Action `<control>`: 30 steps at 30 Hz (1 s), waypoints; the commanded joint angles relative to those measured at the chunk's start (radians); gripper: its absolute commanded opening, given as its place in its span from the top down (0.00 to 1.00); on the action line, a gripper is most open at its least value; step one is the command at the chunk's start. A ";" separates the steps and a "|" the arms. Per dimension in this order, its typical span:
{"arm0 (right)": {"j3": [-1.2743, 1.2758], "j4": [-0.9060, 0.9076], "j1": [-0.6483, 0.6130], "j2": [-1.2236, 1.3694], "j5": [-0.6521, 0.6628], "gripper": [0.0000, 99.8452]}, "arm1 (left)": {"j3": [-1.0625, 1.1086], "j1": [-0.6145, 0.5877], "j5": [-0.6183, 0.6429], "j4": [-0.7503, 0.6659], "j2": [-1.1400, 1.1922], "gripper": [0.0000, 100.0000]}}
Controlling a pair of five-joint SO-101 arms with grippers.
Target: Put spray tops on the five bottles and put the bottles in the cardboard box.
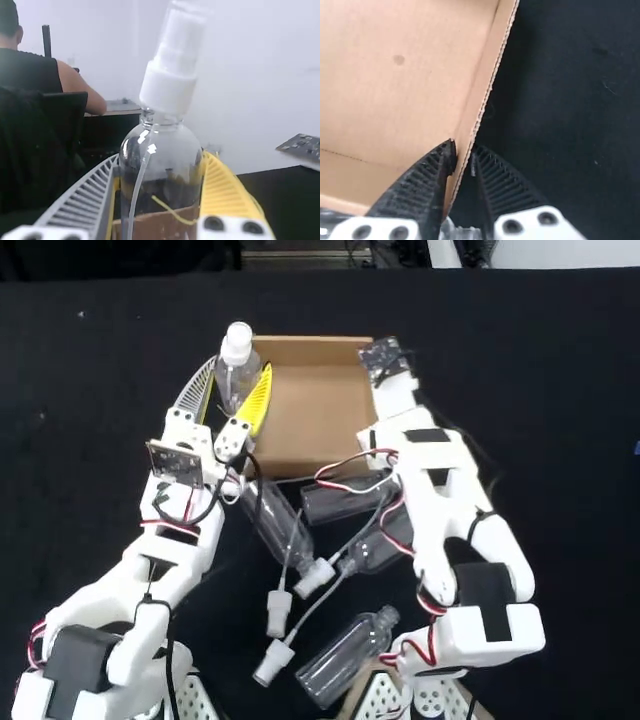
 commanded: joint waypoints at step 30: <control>0.111 0.084 -0.100 -0.148 0.121 0.99 | 0.004 0.005 0.002 -0.021 0.023 0.97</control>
